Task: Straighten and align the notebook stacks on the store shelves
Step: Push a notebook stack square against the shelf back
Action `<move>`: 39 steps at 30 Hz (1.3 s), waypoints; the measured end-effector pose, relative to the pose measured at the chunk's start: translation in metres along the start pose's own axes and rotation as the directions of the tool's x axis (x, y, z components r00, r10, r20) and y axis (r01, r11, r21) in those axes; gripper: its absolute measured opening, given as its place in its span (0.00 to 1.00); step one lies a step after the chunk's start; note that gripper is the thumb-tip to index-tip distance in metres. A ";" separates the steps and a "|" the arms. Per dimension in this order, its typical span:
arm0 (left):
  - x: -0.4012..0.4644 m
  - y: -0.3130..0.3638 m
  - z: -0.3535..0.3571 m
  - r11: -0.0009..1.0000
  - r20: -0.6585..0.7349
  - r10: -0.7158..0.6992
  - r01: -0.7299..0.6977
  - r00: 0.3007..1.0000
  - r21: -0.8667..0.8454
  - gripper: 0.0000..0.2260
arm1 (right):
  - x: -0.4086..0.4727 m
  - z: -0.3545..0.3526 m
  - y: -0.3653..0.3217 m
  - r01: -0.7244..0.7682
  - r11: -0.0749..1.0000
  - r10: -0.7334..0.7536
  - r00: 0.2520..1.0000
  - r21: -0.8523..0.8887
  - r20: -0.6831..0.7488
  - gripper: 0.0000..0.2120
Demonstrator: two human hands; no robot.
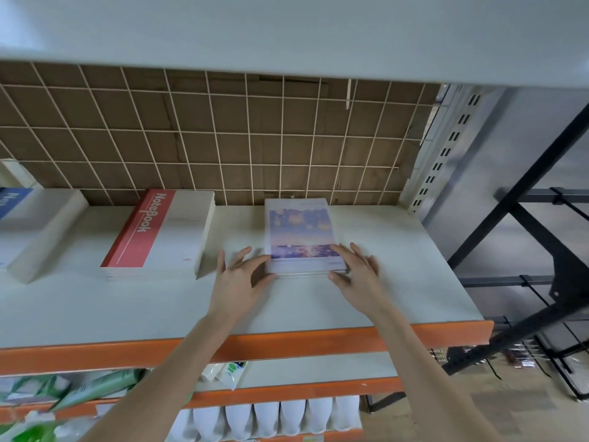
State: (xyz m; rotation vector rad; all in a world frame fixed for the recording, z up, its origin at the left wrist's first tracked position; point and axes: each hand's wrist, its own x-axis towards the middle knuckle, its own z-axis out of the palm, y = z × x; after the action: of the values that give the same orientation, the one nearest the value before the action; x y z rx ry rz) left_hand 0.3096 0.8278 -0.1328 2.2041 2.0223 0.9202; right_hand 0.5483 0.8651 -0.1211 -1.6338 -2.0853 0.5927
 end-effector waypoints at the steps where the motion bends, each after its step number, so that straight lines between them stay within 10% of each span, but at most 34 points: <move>1: 0.000 0.000 0.000 1.000 0.003 -0.003 0.003 1.000 -0.002 0.18 | 0.000 0.000 0.000 -0.001 1.000 0.001 1.000 0.004 0.001 0.25; 17: 0.000 0.009 -0.010 0.989 -0.021 0.068 -0.065 0.997 0.135 0.16 | -0.004 -0.002 -0.001 -0.037 0.996 0.043 0.997 0.085 -0.065 0.25; 27: -0.001 0.012 -0.017 0.975 0.053 0.067 -0.077 0.996 0.209 0.32 | -0.005 -0.002 -0.004 -0.057 0.997 0.062 0.990 0.044 -0.125 0.23; 39: -0.007 0.018 -0.030 0.963 0.016 0.104 -0.104 0.994 0.247 0.20 | -0.010 -0.005 -0.011 -0.025 1.000 0.026 0.992 0.014 -0.126 0.27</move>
State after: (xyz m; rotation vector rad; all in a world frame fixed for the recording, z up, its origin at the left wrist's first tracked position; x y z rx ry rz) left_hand 0.3133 0.8071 -0.1040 2.4553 2.1438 0.7036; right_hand 0.5449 0.8532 -0.1112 -1.6487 -1.9690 0.4962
